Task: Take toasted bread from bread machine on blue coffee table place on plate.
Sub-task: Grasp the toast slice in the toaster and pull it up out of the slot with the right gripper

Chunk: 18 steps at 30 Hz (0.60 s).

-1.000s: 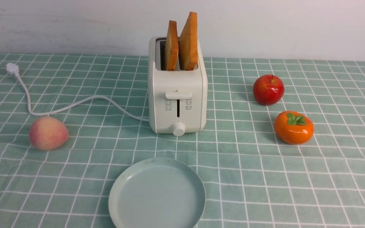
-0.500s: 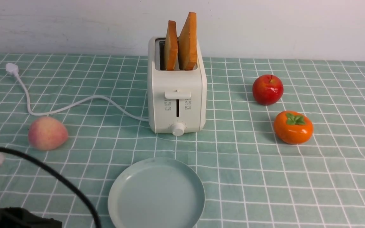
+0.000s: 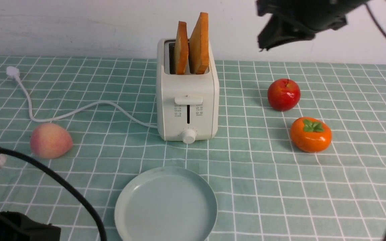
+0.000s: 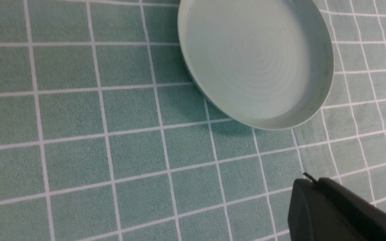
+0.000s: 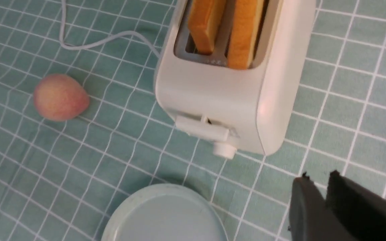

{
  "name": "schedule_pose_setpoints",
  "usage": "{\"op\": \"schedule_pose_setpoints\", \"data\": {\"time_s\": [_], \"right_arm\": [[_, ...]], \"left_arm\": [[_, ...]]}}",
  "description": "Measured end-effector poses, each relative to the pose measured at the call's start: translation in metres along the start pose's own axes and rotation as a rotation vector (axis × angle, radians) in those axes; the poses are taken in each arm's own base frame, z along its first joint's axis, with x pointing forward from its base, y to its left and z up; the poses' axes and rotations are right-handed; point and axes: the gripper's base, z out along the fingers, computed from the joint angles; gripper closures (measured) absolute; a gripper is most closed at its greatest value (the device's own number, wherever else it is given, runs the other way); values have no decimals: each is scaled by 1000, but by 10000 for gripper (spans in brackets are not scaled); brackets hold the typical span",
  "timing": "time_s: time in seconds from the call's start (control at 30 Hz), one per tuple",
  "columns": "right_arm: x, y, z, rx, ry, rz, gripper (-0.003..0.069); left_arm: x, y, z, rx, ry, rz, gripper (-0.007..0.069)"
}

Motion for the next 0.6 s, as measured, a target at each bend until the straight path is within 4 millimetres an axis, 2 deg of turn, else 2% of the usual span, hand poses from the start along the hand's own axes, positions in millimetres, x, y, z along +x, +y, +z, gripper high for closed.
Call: {"op": "schedule_pose_setpoints", "data": {"time_s": [0.07,0.2,0.33,0.37,0.43,0.5,0.6], "right_arm": [[-7,2,14,-2,4,-13,482],[-23,8,64,-11,-24,-60,284],[-23,-2,105,8,-27,-58,138],[-23,-3,107,13,-30,-57,125],[-19,-12,128,37,-22,-43,64],[-17,-16,137,46,-25,-39,58],[-17,-18,141,54,-33,-40,97]], "left_arm": [[1,0,-2,-1,-3,6,638],[2,-1,-4,-5,-10,17,638],[4,-1,-4,-7,7,22,638],[4,0,-4,-8,10,23,638],[6,0,-4,-11,26,27,638],[6,0,-4,-17,32,33,638],[7,1,-4,-25,36,39,638]]}}
